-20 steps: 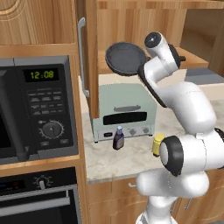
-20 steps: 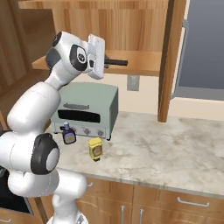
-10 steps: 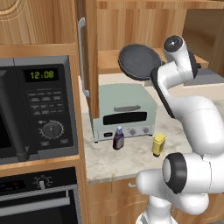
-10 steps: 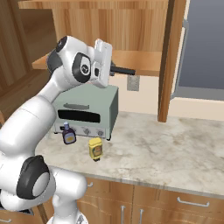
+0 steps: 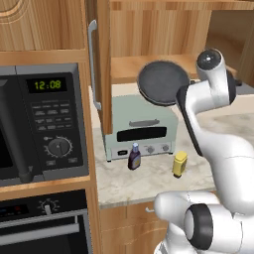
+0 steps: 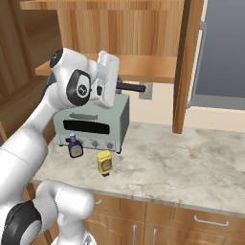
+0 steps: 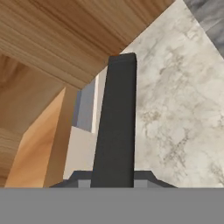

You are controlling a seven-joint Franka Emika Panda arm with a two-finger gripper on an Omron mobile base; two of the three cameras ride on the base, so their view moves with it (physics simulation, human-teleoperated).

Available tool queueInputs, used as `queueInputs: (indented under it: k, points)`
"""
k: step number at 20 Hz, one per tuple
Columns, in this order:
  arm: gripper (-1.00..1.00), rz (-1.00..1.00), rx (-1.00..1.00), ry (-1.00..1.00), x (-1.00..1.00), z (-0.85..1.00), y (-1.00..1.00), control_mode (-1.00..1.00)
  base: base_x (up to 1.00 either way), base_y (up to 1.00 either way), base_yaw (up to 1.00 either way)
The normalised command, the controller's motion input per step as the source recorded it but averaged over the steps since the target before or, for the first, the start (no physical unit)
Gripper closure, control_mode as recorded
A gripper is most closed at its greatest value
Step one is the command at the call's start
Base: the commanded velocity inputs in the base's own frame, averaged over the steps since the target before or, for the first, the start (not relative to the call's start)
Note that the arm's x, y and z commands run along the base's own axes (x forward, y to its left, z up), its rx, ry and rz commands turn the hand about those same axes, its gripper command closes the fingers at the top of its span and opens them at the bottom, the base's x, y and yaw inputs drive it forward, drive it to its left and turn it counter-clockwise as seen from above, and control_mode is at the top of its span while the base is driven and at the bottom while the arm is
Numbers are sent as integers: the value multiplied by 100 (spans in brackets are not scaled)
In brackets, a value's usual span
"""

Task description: Pick the pan from the cabinet and place it on the stove. Then turn on the stove burner for the pan.

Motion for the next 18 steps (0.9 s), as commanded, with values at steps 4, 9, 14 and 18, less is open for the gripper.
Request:
queueInputs:
  k: [4,9,14,18]
  points:
    - [100,0,0,-1,-63,-29,0,-100,0,0,0]
    - [100,0,0,-2,-50,-41,13,-100,0,0,0]
    - [100,0,0,-1,-49,-45,12,-100,0,0,0]
    - [100,0,0,0,-39,-35,0,-100,0,0,0]
